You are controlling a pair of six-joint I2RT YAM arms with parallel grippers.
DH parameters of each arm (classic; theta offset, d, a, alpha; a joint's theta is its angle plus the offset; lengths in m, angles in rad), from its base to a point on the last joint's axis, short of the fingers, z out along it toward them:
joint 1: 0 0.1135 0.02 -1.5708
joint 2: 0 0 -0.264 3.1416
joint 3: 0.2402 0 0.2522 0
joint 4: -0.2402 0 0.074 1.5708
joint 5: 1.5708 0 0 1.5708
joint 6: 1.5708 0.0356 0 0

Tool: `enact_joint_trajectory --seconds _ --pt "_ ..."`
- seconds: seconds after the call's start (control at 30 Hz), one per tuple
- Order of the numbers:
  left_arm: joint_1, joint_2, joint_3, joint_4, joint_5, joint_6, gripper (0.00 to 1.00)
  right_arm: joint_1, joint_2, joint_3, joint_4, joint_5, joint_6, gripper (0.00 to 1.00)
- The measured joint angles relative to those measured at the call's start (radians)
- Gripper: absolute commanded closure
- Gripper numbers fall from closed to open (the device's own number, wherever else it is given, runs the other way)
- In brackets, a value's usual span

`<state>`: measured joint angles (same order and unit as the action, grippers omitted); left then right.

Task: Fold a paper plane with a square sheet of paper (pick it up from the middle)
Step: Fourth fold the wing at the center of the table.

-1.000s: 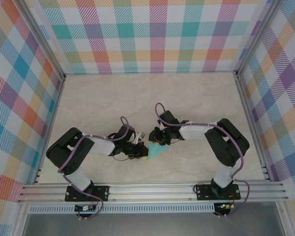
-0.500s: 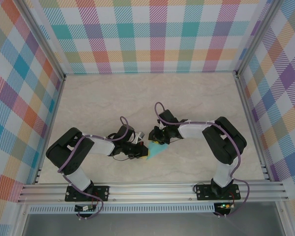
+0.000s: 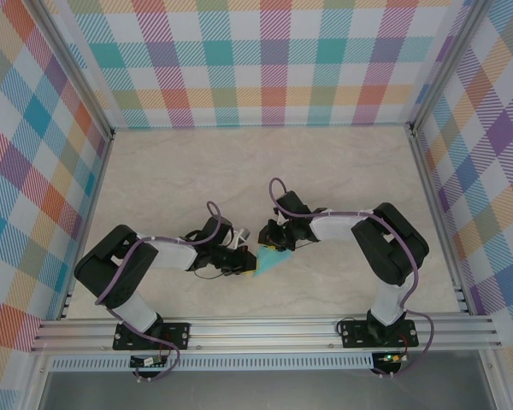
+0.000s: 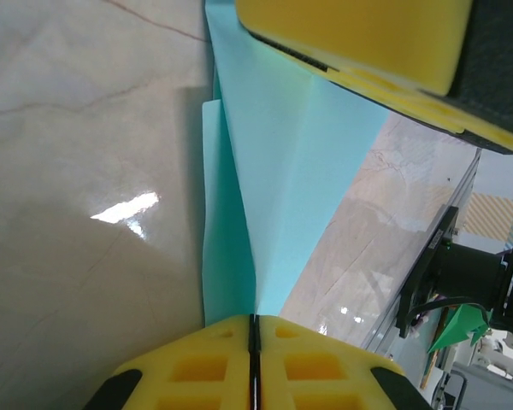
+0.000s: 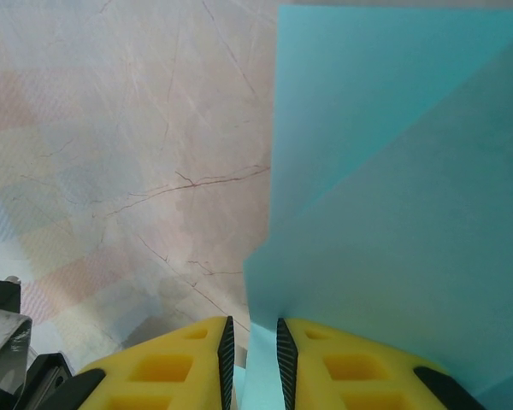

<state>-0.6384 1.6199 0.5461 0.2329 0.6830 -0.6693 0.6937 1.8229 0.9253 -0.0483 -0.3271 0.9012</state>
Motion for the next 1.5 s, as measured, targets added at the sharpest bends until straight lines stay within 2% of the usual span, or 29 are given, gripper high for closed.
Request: enact_joint_trajectory --seconds 0.23,0.6,0.77,1.1,1.33,1.5 --pt "0.001 0.0 0.0 -0.021 -0.014 0.016 0.9 0.0 0.0 -0.002 0.005 0.0 0.0 0.76" --pt "0.003 -0.001 0.0 -0.024 -0.007 0.034 0.93 0.0 0.0 -0.003 0.007 0.0 0.0 0.76" --pt "0.003 -0.002 0.001 -0.032 -0.007 0.038 0.9 0.0 0.0 -0.008 0.014 -0.001 0.0 0.76" --pt "0.003 -0.043 0.001 -0.104 0.008 0.048 0.89 0.0 0.0 -0.016 0.029 -0.007 0.0 0.76" --pt "0.003 -0.051 0.0 -0.119 0.005 0.058 0.97 0.0 0.0 -0.016 0.03 -0.007 0.0 0.76" --pt "0.003 -0.043 0.001 -0.146 0.005 0.064 0.99 0.0 0.0 -0.016 0.03 -0.007 -0.001 0.76"
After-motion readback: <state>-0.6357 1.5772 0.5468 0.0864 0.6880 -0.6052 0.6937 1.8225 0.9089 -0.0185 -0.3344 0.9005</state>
